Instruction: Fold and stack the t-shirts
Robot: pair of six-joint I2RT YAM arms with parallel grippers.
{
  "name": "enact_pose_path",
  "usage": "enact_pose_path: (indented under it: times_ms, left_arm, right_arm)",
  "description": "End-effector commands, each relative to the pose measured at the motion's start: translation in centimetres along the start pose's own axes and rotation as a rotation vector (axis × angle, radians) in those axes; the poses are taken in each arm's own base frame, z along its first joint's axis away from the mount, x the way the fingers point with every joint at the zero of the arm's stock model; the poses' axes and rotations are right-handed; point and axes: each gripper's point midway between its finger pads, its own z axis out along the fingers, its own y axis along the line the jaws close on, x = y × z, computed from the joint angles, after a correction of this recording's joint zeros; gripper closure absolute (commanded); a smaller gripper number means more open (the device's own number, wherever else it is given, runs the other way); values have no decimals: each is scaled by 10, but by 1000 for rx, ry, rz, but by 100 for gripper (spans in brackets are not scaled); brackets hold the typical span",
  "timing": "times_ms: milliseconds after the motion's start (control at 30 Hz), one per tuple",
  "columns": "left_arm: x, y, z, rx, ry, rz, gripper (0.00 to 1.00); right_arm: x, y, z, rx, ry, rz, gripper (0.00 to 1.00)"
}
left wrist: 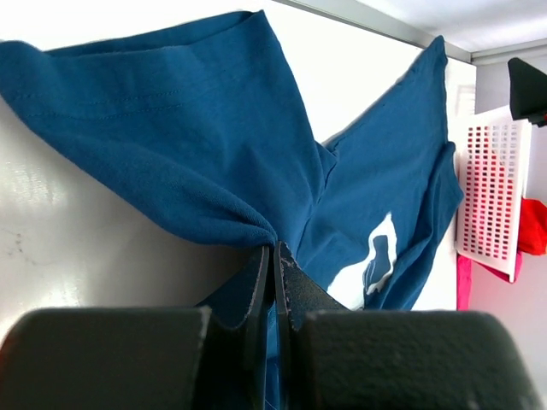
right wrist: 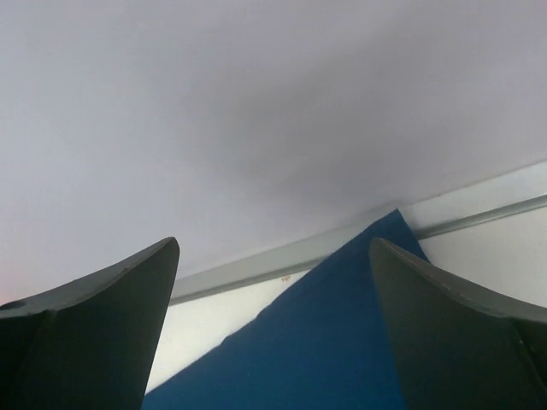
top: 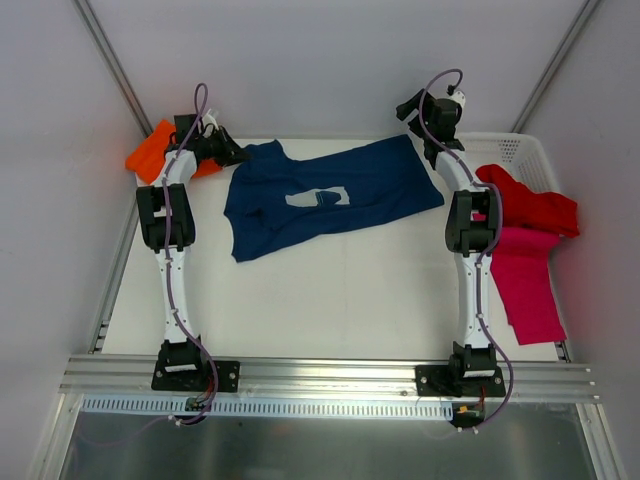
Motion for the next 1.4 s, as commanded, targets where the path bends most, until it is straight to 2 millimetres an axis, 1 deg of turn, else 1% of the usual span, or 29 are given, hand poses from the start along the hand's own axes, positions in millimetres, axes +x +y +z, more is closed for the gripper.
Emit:
enact_pose_path:
  times_ms: [0, 33, 67, 100, 133, 200, 233, 267, 333, 433, 467, 667, 733, 767, 800, 833, 900, 933, 967, 1000, 1067, 1100, 1167, 1267, 1367]
  left_arm:
    - [-9, -21, -6, 64, 2, 17, 100]
    - [-9, -21, -6, 64, 1, 19, 100]
    - [-8, -21, -6, 65, 3, 15, 100]
    - [-9, -21, -6, 66, 2, 17, 100]
    - [-8, -21, -6, 68, 4, 14, 100]
    - [-8, -22, -5, 70, 6, 10, 100]
    - [-8, -22, -6, 71, 7, 9, 100]
    - [-8, -24, -6, 74, 8, 10, 100]
    - [-6, -23, -6, 74, 11, 4, 100]
    - [-5, -23, -4, 74, 16, -2, 100]
    - [-5, -23, -3, 76, 16, -4, 100]
    - [-1, -27, 0, 97, 33, -18, 100]
    - [-1, -28, 0, 100, 33, -20, 100]
    - [0, -28, 0, 102, 36, -21, 100]
    - [0, -29, 0, 104, 36, -21, 100]
    - [-1, -30, 0, 104, 35, -22, 100]
    - [0, -30, 0, 106, 37, -23, 100]
    - [0, -30, 0, 108, 37, -23, 100]
    - [1, -30, 0, 110, 40, -25, 100]
    - [0, -30, 0, 109, 38, -26, 100]
    - [0, -29, 1, 108, 38, -29, 100]
    - [1, -28, 1, 109, 39, -29, 100]
    - [1, -28, 1, 111, 39, -31, 100]
    - [2, -26, 2, 108, 40, -35, 100]
    - [1, -27, 3, 112, 41, -35, 100]
  right_arm:
    - [-43, 21, -2, -45, -131, -15, 2]
    - [-35, 13, 0, -34, -123, -6, 1]
    - [-37, 1, 2, 1, -138, 9, 1]
    - [-31, -5, 4, 11, -131, 11, 1]
    - [-19, -17, 7, 38, -115, 15, 2]
    - [-7, -33, 10, 87, -94, 32, 2]
    - [1, -45, 12, 131, -89, 37, 1]
    - [5, -52, 12, 158, -85, 44, 2]
    - [16, -72, 11, 239, -69, 67, 2]
    - [26, -79, 13, 250, -45, 122, 2]
    - [24, -76, 14, 244, -48, 127, 2]
    - [35, -77, 19, 229, -19, 173, 2]
    - [37, -72, 21, 204, -10, 192, 2]
    - [41, -72, 23, 201, -7, 195, 2]
    - [39, -67, 25, 182, -7, 195, 1]
    - [38, -65, 26, 174, -10, 194, 1]
    - [42, -64, 29, 155, -3, 196, 1]
    - [42, -58, 31, 134, -3, 199, 2]
    - [43, -54, 32, 110, 5, 209, 2]
    - [48, -55, 34, 108, 9, 215, 6]
    - [53, -42, 35, 52, 35, 233, 11]
    - [59, -39, 35, 46, 45, 234, 12]
    - [63, -32, 35, 38, 54, 227, 12]
    - [74, -20, 34, 30, 70, 202, 12]
    - [76, -15, 33, 23, 74, 188, 19]
